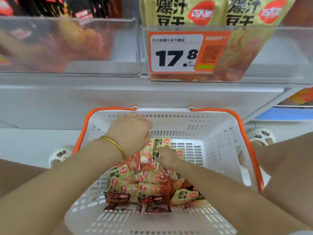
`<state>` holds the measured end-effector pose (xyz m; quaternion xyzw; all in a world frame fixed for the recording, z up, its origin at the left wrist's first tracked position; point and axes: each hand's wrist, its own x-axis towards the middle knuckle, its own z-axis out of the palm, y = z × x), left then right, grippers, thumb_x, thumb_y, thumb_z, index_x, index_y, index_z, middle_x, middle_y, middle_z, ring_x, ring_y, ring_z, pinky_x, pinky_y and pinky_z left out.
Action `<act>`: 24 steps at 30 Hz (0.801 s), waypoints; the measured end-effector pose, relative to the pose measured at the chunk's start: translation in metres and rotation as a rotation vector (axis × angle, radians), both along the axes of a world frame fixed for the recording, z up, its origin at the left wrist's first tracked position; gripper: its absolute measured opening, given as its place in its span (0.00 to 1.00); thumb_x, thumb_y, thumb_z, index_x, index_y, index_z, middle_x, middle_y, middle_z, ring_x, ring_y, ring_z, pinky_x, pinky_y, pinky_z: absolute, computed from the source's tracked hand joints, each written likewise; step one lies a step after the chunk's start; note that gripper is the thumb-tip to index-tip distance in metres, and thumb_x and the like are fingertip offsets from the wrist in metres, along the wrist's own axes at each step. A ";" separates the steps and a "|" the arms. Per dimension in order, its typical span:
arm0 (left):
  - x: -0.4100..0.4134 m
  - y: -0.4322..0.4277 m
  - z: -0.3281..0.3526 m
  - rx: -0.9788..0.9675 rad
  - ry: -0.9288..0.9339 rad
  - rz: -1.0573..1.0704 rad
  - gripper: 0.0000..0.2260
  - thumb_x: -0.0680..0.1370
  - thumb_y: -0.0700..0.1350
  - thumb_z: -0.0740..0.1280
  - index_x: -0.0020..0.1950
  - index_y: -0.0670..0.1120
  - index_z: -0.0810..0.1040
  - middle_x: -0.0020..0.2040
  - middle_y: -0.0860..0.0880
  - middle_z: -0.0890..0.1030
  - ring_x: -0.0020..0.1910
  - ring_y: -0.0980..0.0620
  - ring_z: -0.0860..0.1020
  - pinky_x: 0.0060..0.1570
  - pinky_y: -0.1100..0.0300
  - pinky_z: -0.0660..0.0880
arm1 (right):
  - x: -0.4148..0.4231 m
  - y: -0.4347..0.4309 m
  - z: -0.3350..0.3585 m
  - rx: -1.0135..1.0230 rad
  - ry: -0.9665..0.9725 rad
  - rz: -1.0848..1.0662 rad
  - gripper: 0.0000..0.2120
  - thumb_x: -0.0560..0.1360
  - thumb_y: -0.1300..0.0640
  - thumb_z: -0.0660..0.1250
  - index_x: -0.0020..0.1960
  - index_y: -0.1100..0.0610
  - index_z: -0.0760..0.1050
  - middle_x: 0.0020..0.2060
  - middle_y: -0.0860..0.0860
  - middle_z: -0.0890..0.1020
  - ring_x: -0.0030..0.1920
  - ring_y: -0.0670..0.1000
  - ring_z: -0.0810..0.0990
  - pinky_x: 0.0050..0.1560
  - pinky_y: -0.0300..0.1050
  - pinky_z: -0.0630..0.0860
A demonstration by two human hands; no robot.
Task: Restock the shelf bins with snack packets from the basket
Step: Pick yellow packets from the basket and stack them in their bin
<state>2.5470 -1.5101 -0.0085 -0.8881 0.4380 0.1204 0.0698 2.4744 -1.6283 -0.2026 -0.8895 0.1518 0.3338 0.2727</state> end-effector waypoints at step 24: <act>-0.022 -0.025 0.015 -0.221 0.564 0.108 0.14 0.74 0.50 0.70 0.58 0.49 0.77 0.54 0.50 0.80 0.52 0.53 0.77 0.51 0.60 0.72 | -0.006 -0.071 0.243 0.118 -0.381 0.194 0.04 0.74 0.62 0.69 0.46 0.54 0.77 0.30 0.46 0.76 0.29 0.42 0.72 0.33 0.33 0.69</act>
